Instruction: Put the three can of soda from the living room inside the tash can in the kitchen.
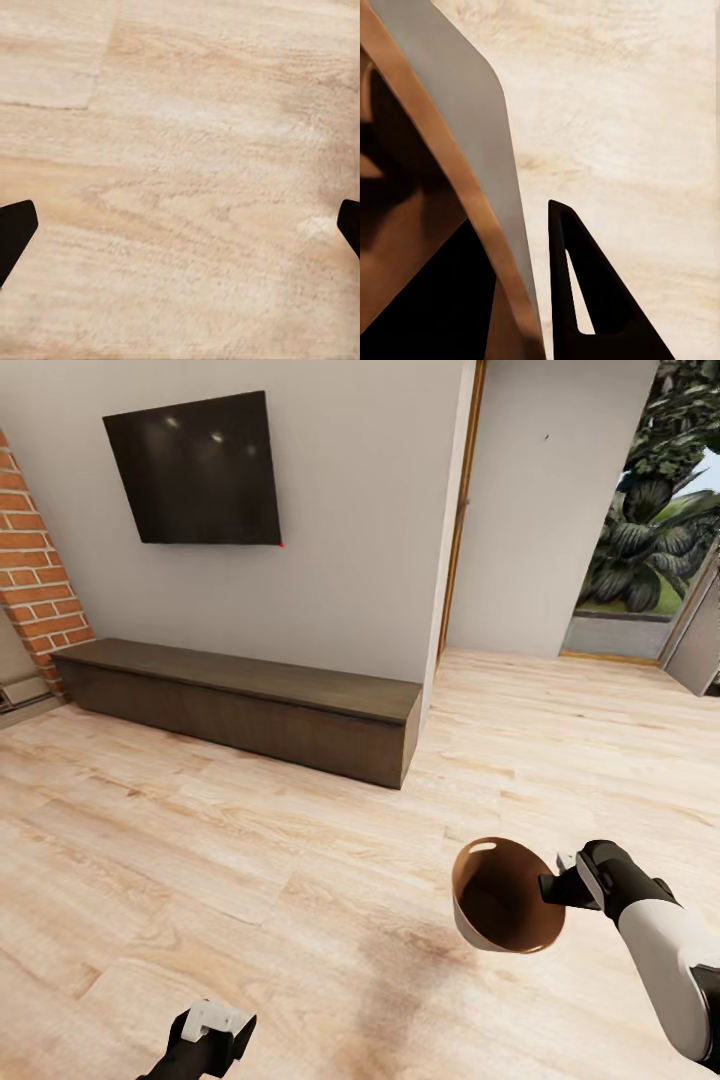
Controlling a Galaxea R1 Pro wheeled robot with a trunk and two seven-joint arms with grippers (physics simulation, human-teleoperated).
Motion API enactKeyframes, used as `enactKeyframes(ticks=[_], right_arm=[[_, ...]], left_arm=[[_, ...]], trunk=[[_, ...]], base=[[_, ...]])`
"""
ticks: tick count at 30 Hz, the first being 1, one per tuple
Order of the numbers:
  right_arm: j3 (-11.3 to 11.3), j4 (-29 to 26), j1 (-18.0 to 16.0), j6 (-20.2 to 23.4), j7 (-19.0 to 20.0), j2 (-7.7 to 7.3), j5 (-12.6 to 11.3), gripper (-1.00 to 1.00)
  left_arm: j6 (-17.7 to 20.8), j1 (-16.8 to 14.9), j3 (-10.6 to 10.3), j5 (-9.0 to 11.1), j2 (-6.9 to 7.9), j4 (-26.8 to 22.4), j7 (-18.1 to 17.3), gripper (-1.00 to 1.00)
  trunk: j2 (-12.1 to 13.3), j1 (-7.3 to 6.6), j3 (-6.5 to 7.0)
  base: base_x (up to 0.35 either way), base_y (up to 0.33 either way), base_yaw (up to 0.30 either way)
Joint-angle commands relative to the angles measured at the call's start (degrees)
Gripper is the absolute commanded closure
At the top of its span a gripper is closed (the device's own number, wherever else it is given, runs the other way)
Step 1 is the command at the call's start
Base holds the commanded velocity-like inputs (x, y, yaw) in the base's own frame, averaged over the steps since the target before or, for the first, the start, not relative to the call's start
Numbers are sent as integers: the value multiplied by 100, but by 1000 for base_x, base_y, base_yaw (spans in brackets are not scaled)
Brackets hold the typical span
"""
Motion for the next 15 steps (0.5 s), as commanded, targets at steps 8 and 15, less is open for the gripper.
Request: enactKeyframes(ticks=[8,15], right_arm=[[-17,2,4,9,10,12,-98,100],[-13,8,11,9,10,26,-102,100]], left_arm=[[5,0,0,-6,0,10,1,-100],[2,0,0,-4,0,5,1,-100]], trunk=[[11,-21,178],[20,-39,334]], base=[[0,0,0],[0,0,0]])
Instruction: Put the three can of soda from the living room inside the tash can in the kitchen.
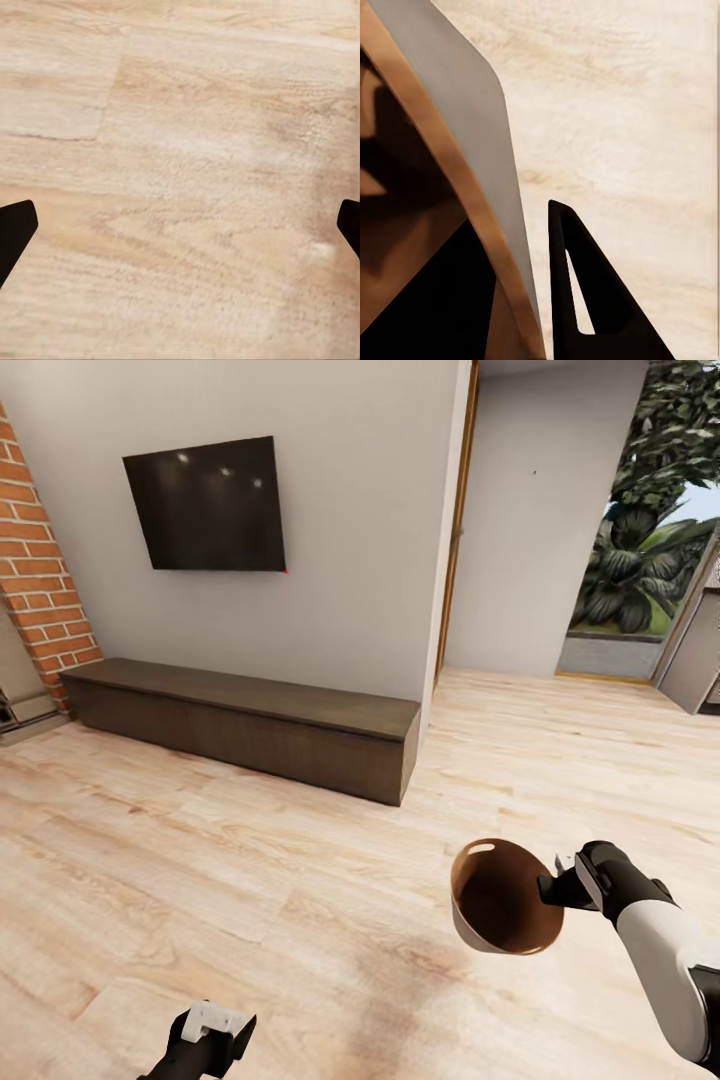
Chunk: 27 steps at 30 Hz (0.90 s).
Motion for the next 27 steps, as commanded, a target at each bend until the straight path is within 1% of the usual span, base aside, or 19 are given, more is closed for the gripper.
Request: enactKeyframes(ticks=[1,20,27], right_arm=[[-19,-1,-1,10,12,15,-104,100],[-31,1,2,8,21,47,-112,100],[-33,-25,48,-1,61,105,-110,100]], left_arm=[[2,0,0,0,-1,3,0,-100],[-1,0,0,0,5,8,0,-100],[-2,0,0,0,7,8,0,-100]], trunk=[[40,-22,19],[802,-439,360],[1083,-593,486]], base=[[0,0,0],[0,0,0],[0,0,0]])
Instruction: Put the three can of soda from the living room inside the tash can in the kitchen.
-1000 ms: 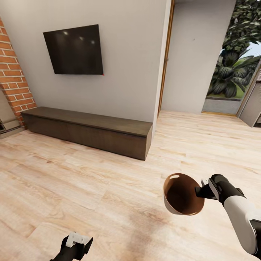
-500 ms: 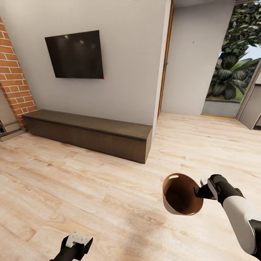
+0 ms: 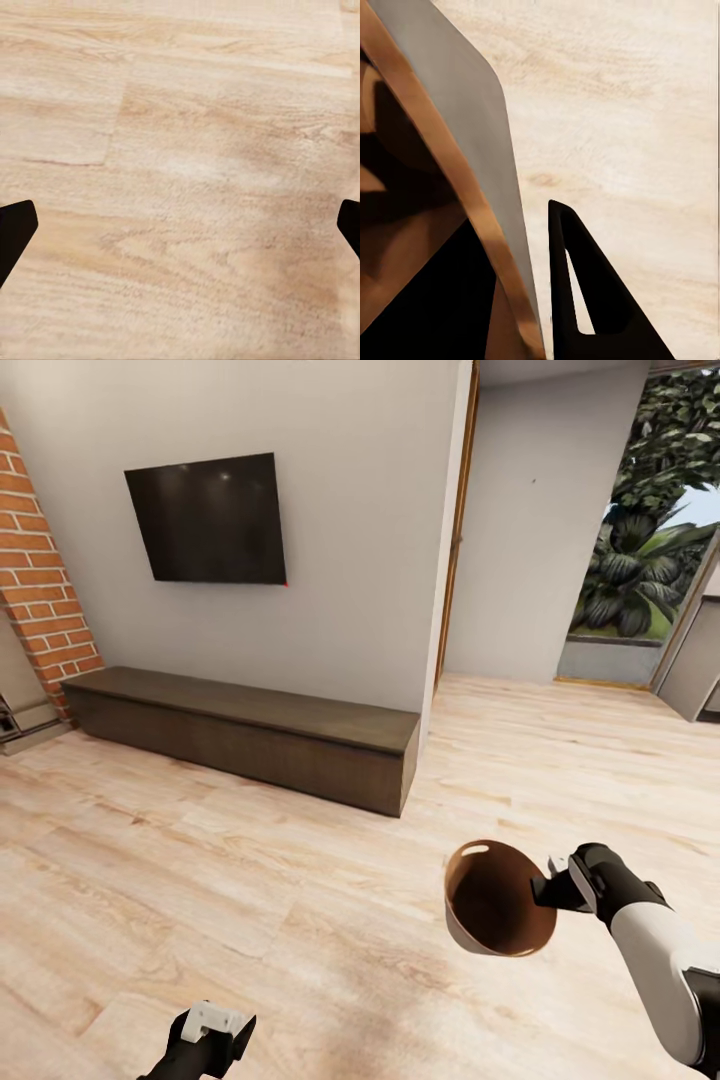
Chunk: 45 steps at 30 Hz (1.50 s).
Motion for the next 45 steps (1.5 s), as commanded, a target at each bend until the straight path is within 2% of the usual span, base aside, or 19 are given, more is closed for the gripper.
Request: enactKeyframes(ticks=[1,12,13,14,20,29,33,37,42,45], right_arm=[[-20,-12,3,4,28,4,-113,100],[-33,-19,120,-165,88,-4,-124,100],[-36,-20,161,-318,92,-13,-127,100],[-31,-14,367,-773,135,-14,-120,100],[-26,-21,614,-1313,331,-34,-109,100],[-9,-34,988,-1598,545,-75,-85,100],[84,-32,1295,-2198,580,-81,-26,100],[250,-6,1597,-2715,616,-79,170,100],[308,-7,1907,-3232,630,-76,251,100],[321,-29,2205,-3520,663,-87,277,100]], left_arm=[[0,0,0,-1,0,1,0,-100],[0,-4,0,-2,-1,1,0,-100],[0,-6,0,-5,0,1,0,-100],[0,-8,0,-9,0,7,0,-100],[3,-9,0,-6,2,9,0,-100],[8,-14,7,-1,2,48,-7,-100],[7,-26,8,-1,1,306,-4,-100],[2,-38,7,-1,2,512,-2,-100],[0,-39,3,-1,18,599,-7,-100],[-7,-36,8,1,33,733,-6,-100]], trunk=[[41,-23,19],[482,-265,217],[523,-286,235],[563,-308,253],[803,-440,360],[1164,-638,522],[1325,-726,594],[1485,-814,665],[1686,-923,755],[1806,-989,809]], base=[[0,0,0],[0,0,0],[0,0,0],[0,0,0],[0,0,0],[0,0,0],[0,0,0],[0,0,0],[0,0,0],[0,0,0]])
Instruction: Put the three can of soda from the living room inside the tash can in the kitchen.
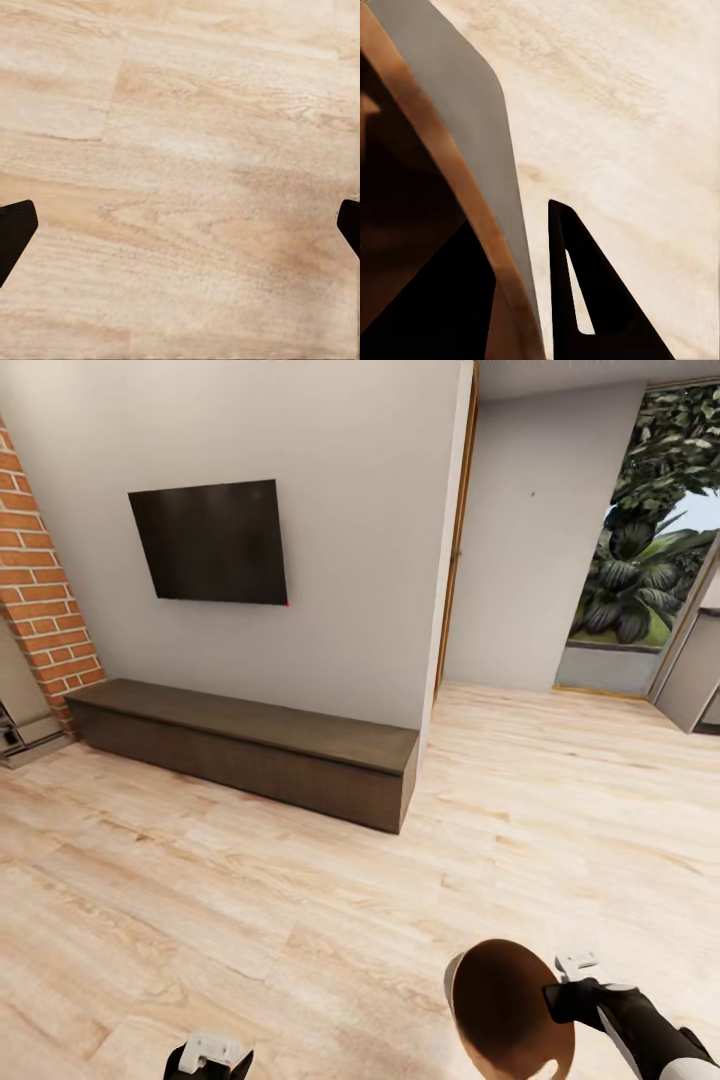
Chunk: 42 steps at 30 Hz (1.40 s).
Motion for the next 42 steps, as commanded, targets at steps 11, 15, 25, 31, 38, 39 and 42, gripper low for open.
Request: enactKeyframes(ticks=[11,15,25,31,38,39,42], right_arm=[[-51,22,782,-1872,30,-122,-107,100],[-115,162,1003,-2811,31,-128,-122,100],[-804,507,1110,-3254,32,-93,-124,100],[-923,531,1117,-3274,38,-69,-116,100],[-916,492,1118,-3287,40,-58,-109,100],[-916,494,1119,-3287,40,-59,-109,100],[-906,496,1119,-3288,40,-62,-109,100]], left_arm=[[-867,1,68,65,35,1156,18,-100],[-1212,4,76,80,37,1465,27,-100],[-1689,7,87,93,38,2052,40,-100],[-1744,-24,88,105,62,2099,41,-100],[-1015,-734,173,127,246,1349,246,-100],[-852,-795,179,130,250,1214,263,-100],[-408,-937,192,136,252,762,304,-100]], trunk=[[442,-243,199],[603,-330,271],[1004,-550,451],[1245,-682,558],[1525,-836,684],[1565,-858,702],[1686,-923,756]], base=[[0,0,0],[0,0,0],[0,0,0],[0,0,0],[0,0,0],[0,0,0],[0,0,0]])
